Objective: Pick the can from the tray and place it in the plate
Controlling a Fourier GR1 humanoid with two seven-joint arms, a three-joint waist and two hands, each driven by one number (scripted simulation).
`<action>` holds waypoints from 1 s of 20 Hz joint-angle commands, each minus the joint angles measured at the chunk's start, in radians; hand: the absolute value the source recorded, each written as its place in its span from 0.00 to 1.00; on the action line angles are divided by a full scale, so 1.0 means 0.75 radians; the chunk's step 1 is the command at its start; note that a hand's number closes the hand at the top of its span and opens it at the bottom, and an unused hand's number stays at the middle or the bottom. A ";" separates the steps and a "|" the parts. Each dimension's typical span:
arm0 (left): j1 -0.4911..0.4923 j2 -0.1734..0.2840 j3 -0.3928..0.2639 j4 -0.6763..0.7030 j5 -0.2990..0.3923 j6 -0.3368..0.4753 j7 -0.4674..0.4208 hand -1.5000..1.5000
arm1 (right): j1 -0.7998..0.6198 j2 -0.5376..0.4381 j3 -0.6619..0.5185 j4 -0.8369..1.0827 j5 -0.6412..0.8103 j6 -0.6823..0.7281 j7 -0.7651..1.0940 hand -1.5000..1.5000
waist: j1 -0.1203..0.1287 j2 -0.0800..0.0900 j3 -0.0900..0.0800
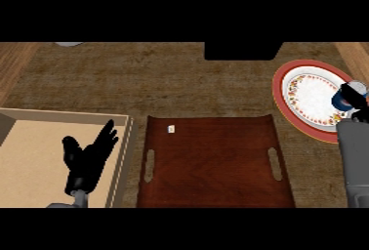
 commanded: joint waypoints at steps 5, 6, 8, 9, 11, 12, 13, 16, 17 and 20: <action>0.056 -0.009 0.003 0.013 -0.020 -0.007 -0.047 0.50 | 0.358 0.225 0.198 -0.566 -0.495 0.206 -0.273 0.00 | -0.031 -0.010 -0.014; 0.001 -0.052 -0.006 0.044 -0.015 0.010 -0.034 0.50 | 0.382 0.256 0.224 -0.566 -0.562 0.218 -0.356 0.00 | -0.029 -0.006 -0.013; 0.017 -0.046 -0.020 -0.002 -0.040 0.038 -0.008 0.50 | 0.474 0.327 0.269 -0.644 -0.621 0.257 -0.432 0.00 | -0.025 -0.007 -0.013; -0.046 -0.023 0.038 0.041 -0.009 0.033 0.030 0.50 | 0.530 0.330 0.286 -0.692 -0.658 0.294 -0.422 0.00 | -0.030 -0.006 -0.014; -0.034 0.022 0.063 0.034 0.005 -0.007 0.026 0.50 | 0.637 0.333 0.377 -0.763 -0.721 0.309 -0.449 0.00 | -0.026 -0.007 -0.015; -0.038 -0.052 0.007 0.061 -0.032 0.035 -0.002 0.50 | 0.705 0.334 0.508 -0.770 -0.755 0.223 -0.443 0.00 | -0.026 -0.007 -0.015; 0.057 -0.015 -0.016 -0.104 -0.037 0.030 0.066 0.50 | 0.721 0.334 0.436 -0.773 -0.764 0.274 -0.488 0.00 | -0.016 -0.006 -0.014; -0.057 -0.058 0.019 0.089 -0.044 0.017 -0.020 0.50 | 0.839 0.335 0.685 -0.836 -0.614 0.114 -0.267 0.00 | -0.024 -0.005 -0.016; 0.051 0.006 0.046 -0.018 0.002 -0.041 -0.013 0.50 | 0.871 0.336 0.731 -0.829 -0.631 0.104 -0.283 0.00 | -0.015 -0.006 -0.016; 0.042 -0.043 0.004 -0.070 -0.056 0.017 0.055 0.50 | 0.970 0.336 0.811 -0.910 -0.584 0.079 -0.218 0.00 | -0.016 -0.005 -0.015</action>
